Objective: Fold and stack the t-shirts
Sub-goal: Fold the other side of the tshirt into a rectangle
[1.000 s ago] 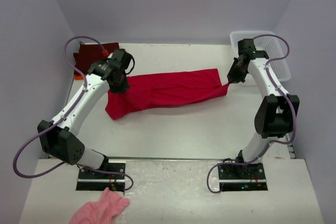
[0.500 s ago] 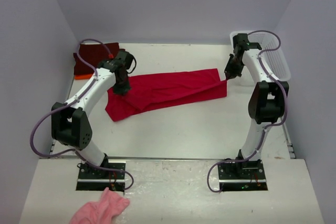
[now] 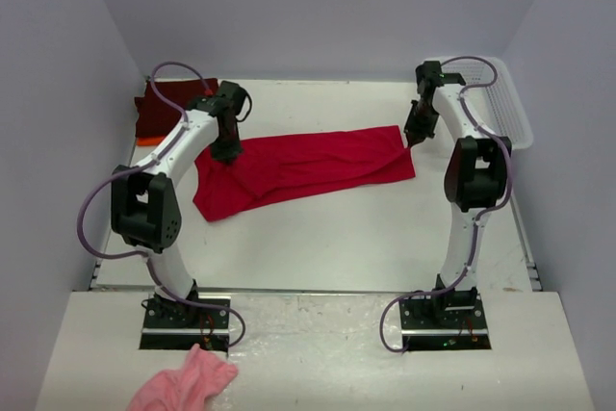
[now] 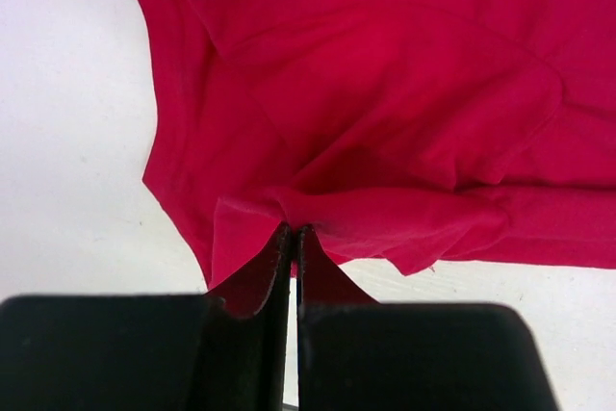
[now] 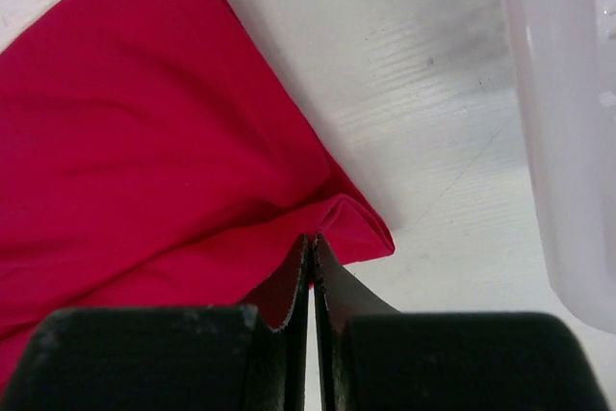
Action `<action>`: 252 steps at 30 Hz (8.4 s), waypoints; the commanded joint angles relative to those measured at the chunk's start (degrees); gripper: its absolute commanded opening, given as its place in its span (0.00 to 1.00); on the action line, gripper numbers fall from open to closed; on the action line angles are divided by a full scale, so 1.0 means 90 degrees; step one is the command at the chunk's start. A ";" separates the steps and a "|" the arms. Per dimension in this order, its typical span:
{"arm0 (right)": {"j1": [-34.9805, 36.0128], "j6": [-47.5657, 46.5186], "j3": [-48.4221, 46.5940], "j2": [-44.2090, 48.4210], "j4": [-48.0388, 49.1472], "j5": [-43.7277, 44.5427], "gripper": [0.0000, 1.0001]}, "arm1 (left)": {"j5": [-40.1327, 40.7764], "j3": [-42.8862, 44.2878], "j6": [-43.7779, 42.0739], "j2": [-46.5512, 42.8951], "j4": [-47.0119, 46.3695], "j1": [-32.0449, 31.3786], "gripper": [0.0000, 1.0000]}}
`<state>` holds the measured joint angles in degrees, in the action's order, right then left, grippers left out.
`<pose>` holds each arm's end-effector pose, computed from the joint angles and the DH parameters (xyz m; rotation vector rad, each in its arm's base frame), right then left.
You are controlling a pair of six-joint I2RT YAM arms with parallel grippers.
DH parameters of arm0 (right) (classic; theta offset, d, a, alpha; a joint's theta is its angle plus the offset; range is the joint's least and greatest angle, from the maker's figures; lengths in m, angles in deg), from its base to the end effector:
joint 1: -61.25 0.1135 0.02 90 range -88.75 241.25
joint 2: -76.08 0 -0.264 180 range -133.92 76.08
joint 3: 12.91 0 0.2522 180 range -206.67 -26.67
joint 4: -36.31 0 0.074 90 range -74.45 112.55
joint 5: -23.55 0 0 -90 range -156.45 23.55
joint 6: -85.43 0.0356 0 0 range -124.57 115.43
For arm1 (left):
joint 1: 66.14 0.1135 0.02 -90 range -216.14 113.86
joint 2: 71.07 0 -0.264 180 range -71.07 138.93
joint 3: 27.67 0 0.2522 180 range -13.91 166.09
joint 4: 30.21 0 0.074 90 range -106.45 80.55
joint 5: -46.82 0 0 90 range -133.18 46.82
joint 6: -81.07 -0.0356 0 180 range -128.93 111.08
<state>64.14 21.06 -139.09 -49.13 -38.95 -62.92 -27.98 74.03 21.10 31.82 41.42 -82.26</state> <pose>0.4536 0.0207 0.2280 0.5759 2.8023 0.0118 0.3514 -0.0918 0.2621 -0.3892 2.7313 0.1753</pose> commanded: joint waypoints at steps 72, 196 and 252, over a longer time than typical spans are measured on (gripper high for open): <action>0.2061 -0.0445 0.1339 0.1421 0.0846 -0.0969 0.00 | -0.1006 -0.1412 -0.0259 -0.0720 -0.1146 -0.0992 0.48; 0.2461 0.0082 0.0871 0.0447 0.1130 -0.2043 0.00 | -0.1882 0.0414 -0.0767 0.1263 -0.1479 0.0141 0.00; 0.2901 -0.0045 0.0666 0.0358 0.0643 -0.1272 0.00 | -0.0831 0.1167 -0.1343 0.0629 -0.1470 -0.0133 0.01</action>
<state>89.85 22.00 -131.79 -50.49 -32.11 -77.43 -40.00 86.01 11.41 45.77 28.08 -82.96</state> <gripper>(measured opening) 0.003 0.010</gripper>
